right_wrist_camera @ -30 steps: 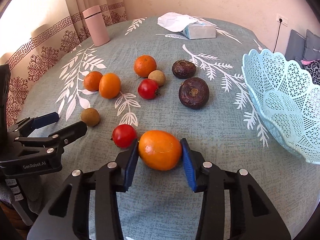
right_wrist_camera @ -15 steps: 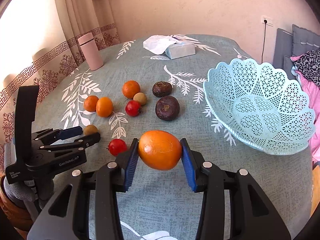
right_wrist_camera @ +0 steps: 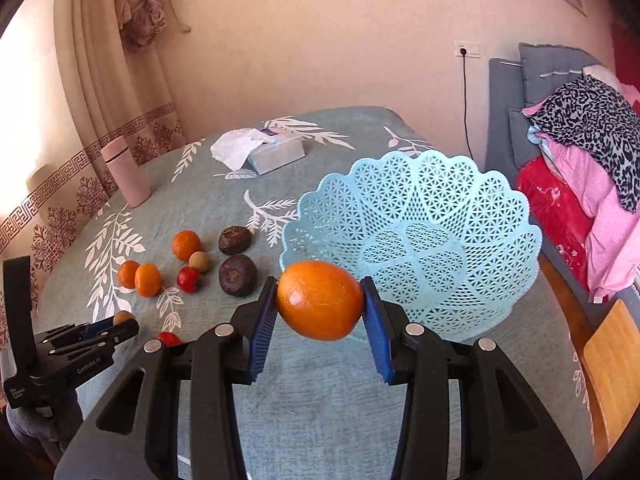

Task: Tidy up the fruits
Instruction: 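Carry the orange to the blue basket with the right tool while the left tool grasps a brown kiwi, then open the right tool to drop the orange in the basket while the left tool drops the kiwi in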

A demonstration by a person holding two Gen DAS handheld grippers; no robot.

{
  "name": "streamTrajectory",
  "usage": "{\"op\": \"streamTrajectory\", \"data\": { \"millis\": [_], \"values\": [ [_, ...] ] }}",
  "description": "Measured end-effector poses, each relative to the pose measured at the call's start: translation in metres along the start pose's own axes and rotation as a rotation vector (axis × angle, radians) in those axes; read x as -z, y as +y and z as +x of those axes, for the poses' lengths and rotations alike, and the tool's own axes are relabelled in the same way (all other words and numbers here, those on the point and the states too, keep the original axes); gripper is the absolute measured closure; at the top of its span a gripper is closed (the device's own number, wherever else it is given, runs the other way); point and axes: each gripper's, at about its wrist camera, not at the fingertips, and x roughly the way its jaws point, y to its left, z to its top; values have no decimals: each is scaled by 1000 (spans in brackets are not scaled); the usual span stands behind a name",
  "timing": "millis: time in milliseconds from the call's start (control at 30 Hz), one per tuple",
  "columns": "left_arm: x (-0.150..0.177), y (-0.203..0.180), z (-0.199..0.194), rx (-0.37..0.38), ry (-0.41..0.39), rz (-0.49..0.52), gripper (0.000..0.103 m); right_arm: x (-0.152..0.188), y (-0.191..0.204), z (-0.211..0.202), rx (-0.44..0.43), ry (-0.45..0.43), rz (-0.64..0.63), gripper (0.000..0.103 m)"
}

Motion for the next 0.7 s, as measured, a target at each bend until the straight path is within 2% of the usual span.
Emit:
{"op": "streamTrajectory", "data": {
  "millis": [200, 267, 333, 567, 700],
  "values": [
    [-10, -21, -11, 20, -30, 37, 75, -4, -36, 2, 70, -10, 68, 60],
    [-15, -29, -14, 37, -35, 49, 75, -3, -44, -1, 80, -28, 81, 56],
    [-20, -38, -15, 50, -41, 62, 75, -3, -50, -6, 95, -52, 92, 48],
    [-36, -78, -13, 108, -48, 120, 75, 3, -61, -19, 150, -120, 102, 48],
    [-45, -109, -11, 152, -52, 167, 75, 4, -66, -25, 152, -149, 130, 48]
  ]
}}
